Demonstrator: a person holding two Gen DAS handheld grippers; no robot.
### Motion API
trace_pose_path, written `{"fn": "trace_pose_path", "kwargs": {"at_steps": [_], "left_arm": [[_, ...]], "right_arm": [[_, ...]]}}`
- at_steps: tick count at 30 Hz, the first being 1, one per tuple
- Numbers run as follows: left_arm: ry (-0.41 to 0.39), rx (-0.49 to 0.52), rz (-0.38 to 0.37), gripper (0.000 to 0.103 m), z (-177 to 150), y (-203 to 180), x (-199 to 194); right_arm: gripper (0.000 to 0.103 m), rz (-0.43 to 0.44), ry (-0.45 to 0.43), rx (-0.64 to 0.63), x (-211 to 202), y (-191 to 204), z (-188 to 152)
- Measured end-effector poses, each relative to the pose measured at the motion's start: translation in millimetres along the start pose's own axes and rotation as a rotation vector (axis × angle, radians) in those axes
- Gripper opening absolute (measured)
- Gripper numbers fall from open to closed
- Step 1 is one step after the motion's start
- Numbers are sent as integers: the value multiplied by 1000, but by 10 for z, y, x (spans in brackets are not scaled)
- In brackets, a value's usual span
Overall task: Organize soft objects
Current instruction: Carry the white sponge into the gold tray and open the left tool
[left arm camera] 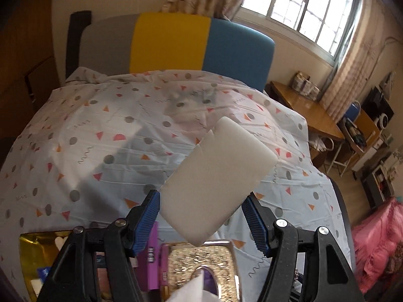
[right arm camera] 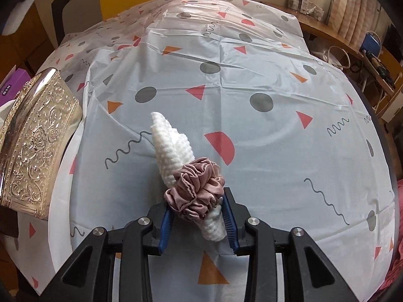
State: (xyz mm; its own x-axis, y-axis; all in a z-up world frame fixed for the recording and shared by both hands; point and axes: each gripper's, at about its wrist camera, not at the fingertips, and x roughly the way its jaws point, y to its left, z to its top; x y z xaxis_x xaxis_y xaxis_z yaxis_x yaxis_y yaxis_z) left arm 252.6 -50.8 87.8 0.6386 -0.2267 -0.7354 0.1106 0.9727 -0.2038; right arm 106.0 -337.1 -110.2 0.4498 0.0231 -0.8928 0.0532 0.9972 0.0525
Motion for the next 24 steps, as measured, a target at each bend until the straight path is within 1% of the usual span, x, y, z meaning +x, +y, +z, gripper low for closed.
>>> {"fn": "trace_pose_path", "kwargs": {"at_steps": [6,8,13,18,24], "left_arm": [[-46,-114,70,67,-122,848,-324],[-55,-144,102,67,-211,1097,-411],[-71,-233,134,67,-484,1639,-601],[-84,-272,161,67,-776,1947,-757],[-135,-239,222,68,-1219,2077,-982]], "right_arm": [[36,-86,-29,-80,-17,152,-88],[36,-92,-32,-86,-11,156,-83],[36,-97,-38,-90,5,156,-82],[36,-116,-55,-105,4,185,-104],[36,-128,-81,-133,8,208,-129]]}}
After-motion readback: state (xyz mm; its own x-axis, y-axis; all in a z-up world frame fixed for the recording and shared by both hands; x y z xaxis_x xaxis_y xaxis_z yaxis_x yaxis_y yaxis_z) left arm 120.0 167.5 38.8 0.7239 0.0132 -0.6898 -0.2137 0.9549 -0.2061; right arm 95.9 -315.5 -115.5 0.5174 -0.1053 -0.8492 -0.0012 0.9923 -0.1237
